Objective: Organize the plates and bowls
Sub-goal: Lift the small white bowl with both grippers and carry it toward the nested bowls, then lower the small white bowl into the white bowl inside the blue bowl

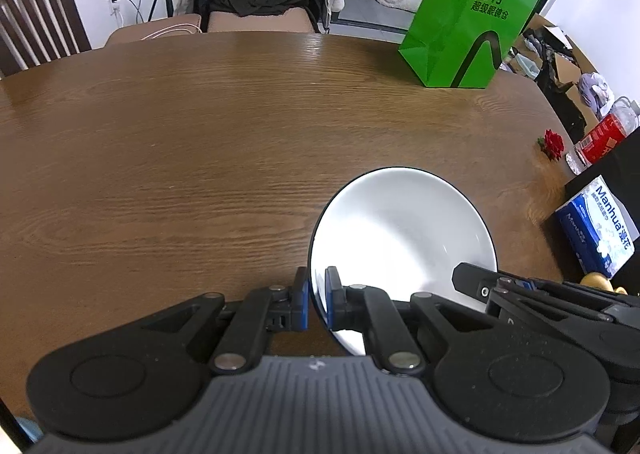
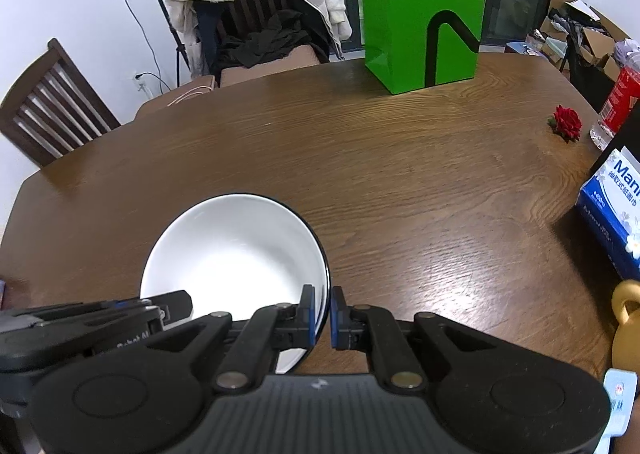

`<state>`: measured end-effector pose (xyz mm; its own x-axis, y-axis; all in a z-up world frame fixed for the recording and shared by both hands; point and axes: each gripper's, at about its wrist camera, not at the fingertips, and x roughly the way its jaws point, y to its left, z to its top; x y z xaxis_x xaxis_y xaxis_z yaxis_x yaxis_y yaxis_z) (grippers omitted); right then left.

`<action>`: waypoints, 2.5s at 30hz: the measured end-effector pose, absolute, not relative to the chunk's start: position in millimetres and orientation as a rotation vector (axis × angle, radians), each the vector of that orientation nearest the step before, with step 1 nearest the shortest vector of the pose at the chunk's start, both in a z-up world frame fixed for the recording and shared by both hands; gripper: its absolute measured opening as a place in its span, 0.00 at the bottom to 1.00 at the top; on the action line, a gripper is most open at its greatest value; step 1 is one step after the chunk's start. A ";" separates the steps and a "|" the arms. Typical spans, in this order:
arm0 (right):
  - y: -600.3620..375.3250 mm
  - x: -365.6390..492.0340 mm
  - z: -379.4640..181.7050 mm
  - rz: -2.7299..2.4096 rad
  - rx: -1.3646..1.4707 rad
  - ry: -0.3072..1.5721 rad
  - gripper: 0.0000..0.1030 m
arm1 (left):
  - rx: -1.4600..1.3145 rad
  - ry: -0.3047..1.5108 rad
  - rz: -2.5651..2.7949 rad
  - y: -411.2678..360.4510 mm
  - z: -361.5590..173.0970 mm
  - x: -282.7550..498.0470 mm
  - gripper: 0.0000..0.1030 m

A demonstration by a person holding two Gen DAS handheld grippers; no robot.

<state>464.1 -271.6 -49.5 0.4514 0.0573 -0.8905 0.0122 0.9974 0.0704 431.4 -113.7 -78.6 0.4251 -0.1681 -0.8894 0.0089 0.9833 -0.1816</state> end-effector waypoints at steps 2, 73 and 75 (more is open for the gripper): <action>-264.6 456.1 -47.2 0.031 0.072 1.099 0.07 | -0.158 1.125 -0.109 -106.9 -75.9 424.2 0.08; -42.9 260.7 -10.2 0.309 -0.043 1.051 0.07 | -0.244 1.023 0.138 102.3 -27.2 198.7 0.09; -38.1 259.5 -10.6 0.316 -0.049 1.052 0.07 | -0.246 1.023 0.146 107.0 -27.2 195.6 0.09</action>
